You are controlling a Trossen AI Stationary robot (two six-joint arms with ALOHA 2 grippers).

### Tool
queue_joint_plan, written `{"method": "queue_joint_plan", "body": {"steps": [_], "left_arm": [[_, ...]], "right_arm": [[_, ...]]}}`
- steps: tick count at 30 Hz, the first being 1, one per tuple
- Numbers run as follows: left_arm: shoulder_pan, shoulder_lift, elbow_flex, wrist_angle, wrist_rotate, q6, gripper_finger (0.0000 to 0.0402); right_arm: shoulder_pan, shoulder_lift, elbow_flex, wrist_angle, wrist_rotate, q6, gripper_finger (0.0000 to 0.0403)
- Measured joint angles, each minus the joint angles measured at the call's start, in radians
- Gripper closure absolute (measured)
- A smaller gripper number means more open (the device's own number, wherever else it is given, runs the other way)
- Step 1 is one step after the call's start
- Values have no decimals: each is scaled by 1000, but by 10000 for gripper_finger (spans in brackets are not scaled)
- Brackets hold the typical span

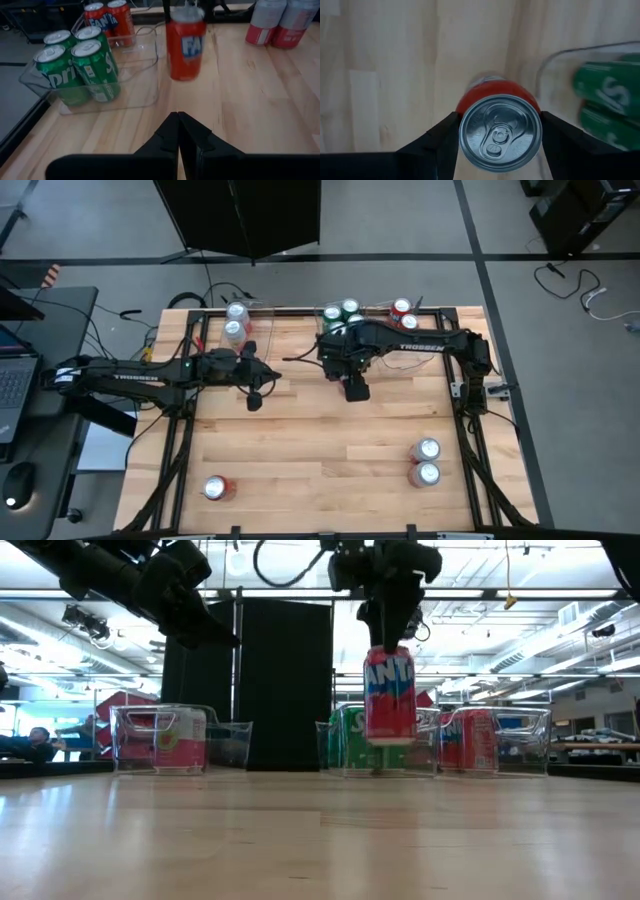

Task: Sort soda cans
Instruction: Put the top orange soda can into the right transparent bin

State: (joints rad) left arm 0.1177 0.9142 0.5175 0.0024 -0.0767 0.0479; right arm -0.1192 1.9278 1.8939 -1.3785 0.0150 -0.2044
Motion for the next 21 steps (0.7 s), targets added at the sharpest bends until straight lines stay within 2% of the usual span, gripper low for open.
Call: {"method": "queue_joint_plan", "body": {"steps": [4, 10, 12, 15, 21], "left_arm": [[0, 0, 0, -17, 0, 0, 390], [0, 0, 0, -24, 1, 0, 390], [0, 0, 0, -28, 1, 0, 390], [-1, 0, 0, -30, 1, 0, 390], [-2, 0, 0, -33, 1, 0, 390]], "right_arm": [[-21, -1, 87, -62, 37, -19, 178], [-115, -3, 206, -177, 21, -80, 176], [-158, -7, 235, -178, 92, -109, 185], [-229, -7, 268, -189, 130, -150, 203], [-336, -7, 299, -175, 111, -213, 257]]}}
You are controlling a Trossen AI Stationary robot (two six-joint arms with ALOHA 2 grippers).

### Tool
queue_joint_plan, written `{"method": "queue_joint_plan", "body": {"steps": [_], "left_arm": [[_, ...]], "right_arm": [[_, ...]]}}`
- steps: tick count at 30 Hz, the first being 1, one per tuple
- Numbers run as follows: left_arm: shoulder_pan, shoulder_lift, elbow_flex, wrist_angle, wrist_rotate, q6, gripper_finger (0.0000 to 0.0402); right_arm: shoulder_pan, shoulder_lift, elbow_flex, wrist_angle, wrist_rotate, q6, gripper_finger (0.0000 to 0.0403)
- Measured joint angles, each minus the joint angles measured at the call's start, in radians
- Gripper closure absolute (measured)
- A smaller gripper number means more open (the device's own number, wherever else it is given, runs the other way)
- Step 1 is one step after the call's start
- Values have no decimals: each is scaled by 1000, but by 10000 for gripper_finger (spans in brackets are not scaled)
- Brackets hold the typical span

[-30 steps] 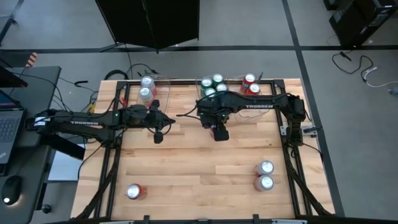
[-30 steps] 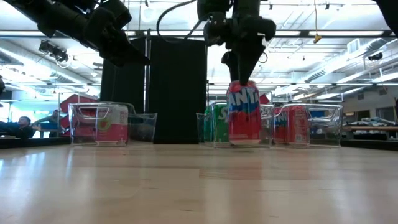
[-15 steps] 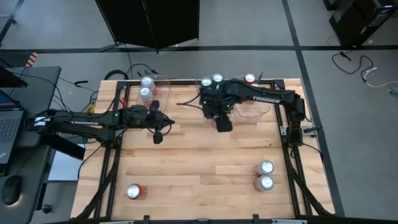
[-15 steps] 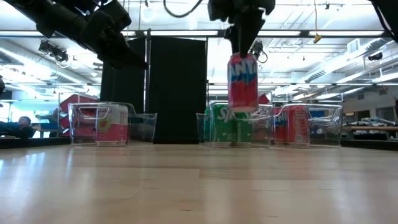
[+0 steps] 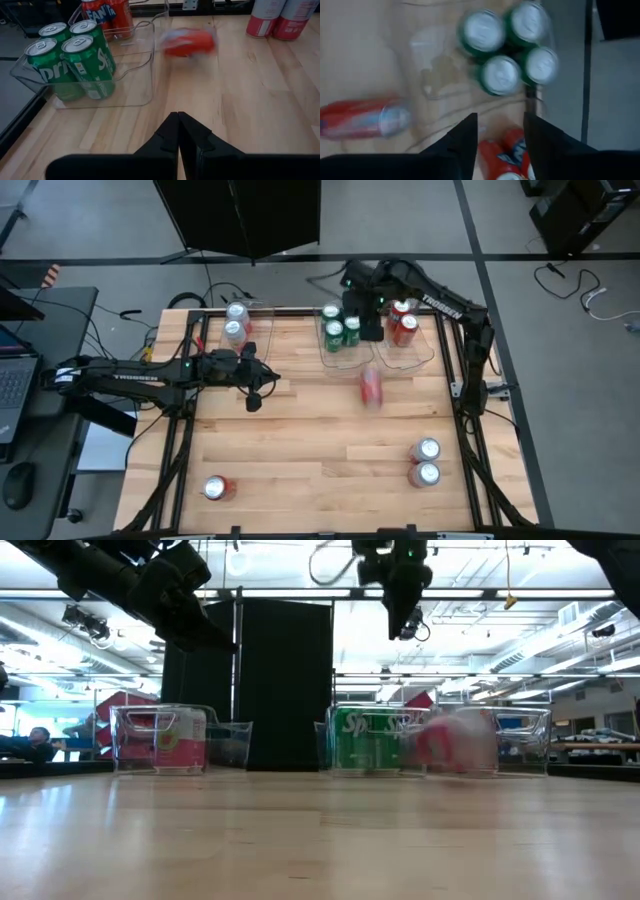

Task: Sort soda cans
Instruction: Put the top orange soda can into the right transparent bin

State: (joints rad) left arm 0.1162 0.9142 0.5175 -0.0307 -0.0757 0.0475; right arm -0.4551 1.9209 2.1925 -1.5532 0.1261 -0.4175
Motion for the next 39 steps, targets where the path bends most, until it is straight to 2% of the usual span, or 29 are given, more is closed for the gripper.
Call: {"method": "queue_joint_plan", "body": {"steps": [7, 13, 22, 33, 36, 39], "left_arm": [[0, 0, 0, 1, 0, 0, 390], [0, 0, 0, 1, 0, 0, 390], [0, 0, 0, 0, 3, -21, 390], [0, 0, 0, -6, 40, -49, 390], [0, 0, 0, -14, 40, -48, 390], [0, 0, 0, -28, 40, -36, 390]], "right_arm": [[-22, 2, 0, 10, -21, 22, 268], [61, 2, 0, -2, -123, 131, 258], [211, 2, -39, -17, -191, 613, 218], [305, -47, -244, -17, -164, 881, 157], [322, -92, -325, -17, -145, 931, 165], [346, -143, -412, -17, -122, 971, 204]]}}
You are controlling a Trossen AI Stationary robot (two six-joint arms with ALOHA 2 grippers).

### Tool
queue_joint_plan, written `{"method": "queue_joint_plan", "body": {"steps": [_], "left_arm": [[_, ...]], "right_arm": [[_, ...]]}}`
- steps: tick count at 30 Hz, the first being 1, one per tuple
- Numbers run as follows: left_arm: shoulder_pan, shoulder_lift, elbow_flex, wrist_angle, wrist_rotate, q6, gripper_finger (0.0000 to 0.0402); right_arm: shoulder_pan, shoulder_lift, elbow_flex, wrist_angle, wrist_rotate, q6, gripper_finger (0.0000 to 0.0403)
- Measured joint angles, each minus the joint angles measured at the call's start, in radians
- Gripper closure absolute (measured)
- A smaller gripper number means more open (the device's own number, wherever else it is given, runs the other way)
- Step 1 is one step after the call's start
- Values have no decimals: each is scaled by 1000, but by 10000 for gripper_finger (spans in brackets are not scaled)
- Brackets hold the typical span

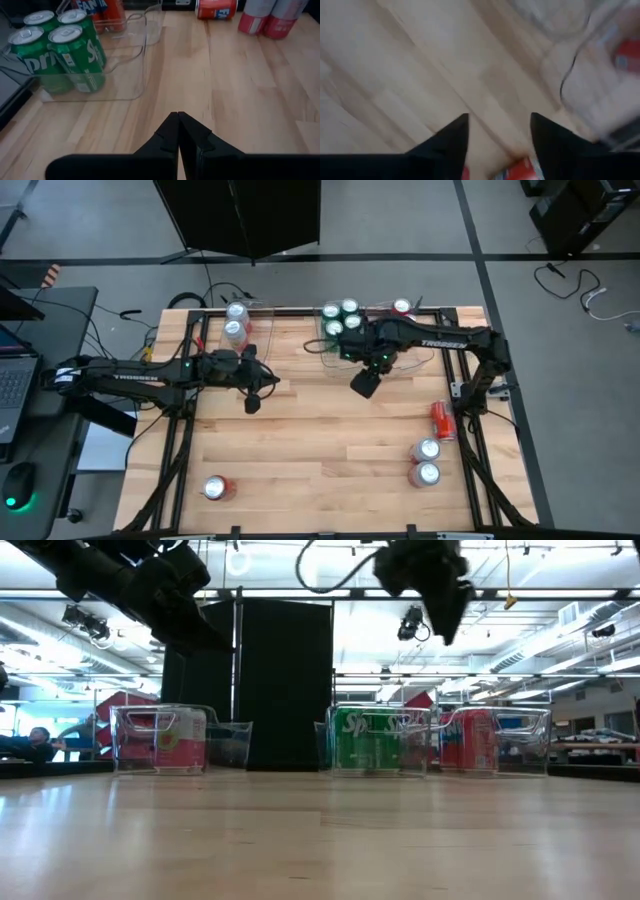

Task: Sort soda cans
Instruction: Put the top orange soda can into the right transparent bin

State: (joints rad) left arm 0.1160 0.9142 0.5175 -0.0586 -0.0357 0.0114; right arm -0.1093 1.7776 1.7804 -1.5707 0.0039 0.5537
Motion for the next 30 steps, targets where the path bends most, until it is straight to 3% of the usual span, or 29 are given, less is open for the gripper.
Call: {"method": "queue_joint_plan", "body": {"steps": [8, 14, 18, 30], "left_arm": [[0, 0, 0, -39, 0, 3, 390], [0, 0, 0, -39, 0, 3, 390], [0, 0, 0, -40, 0, 3, 390], [0, 0, 0, -43, -1, 3, 390]], "right_arm": [[65, -145, -311, 0, -52, 193, 388], [80, -201, -531, -1, -96, 367, 382], [81, -215, -652, -1, -103, 455, 399], [84, -217, -888, 21, -138, 595, 401]]}}
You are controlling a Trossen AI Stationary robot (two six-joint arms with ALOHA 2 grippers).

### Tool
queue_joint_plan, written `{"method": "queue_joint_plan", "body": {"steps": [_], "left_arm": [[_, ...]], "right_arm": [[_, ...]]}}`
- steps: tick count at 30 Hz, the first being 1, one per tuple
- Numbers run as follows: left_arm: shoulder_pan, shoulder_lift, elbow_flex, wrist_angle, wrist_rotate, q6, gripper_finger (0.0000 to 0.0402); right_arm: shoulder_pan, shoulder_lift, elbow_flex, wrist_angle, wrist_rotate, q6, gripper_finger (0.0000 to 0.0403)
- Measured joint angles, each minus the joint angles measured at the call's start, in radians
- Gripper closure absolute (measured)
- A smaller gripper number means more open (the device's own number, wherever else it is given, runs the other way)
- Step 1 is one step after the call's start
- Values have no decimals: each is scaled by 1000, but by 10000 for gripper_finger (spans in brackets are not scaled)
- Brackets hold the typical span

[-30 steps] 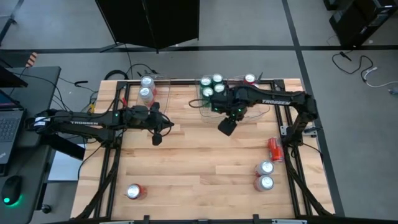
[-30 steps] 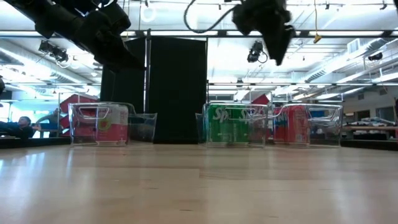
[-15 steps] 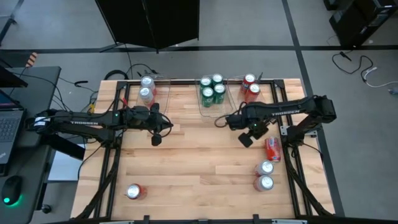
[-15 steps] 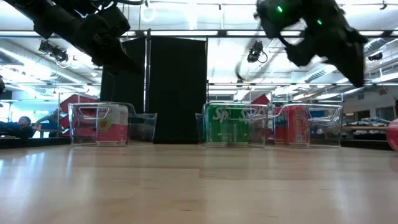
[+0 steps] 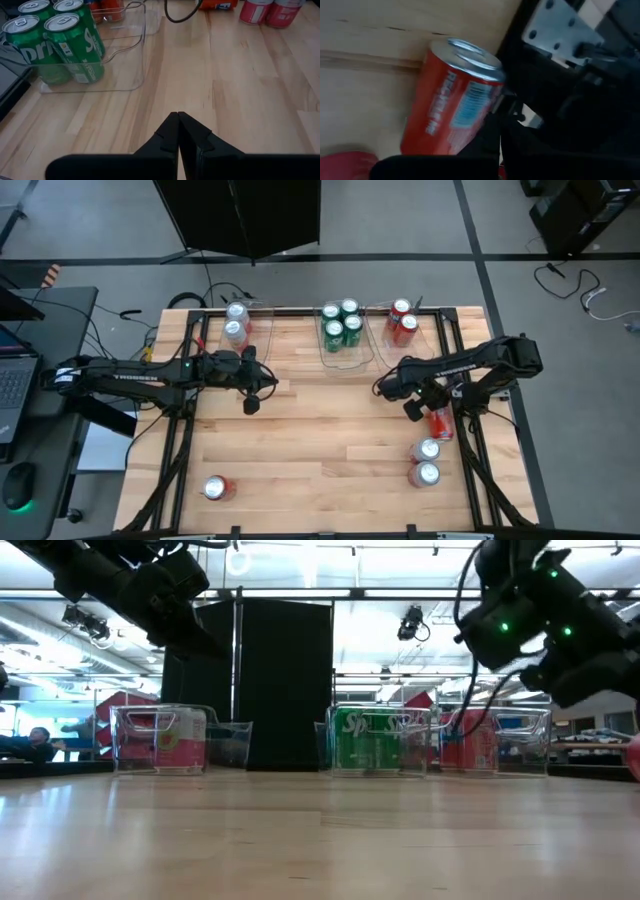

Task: Sort soda cans
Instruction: Put the top orange soda can into the right transparent bin

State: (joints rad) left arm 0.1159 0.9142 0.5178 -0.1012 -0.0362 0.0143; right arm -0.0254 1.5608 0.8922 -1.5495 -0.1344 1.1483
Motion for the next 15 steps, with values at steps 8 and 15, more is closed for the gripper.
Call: {"method": "queue_joint_plan", "body": {"steps": [8, 15], "left_arm": [[0, 0, 0, -31, 0, -11, 390], [0, 0, 0, -45, -1, -19, 390]], "right_arm": [[0, 1, -86, 103, -47, 4, 402], [1, 3, 22, 193, 23, -52, 402]]}}
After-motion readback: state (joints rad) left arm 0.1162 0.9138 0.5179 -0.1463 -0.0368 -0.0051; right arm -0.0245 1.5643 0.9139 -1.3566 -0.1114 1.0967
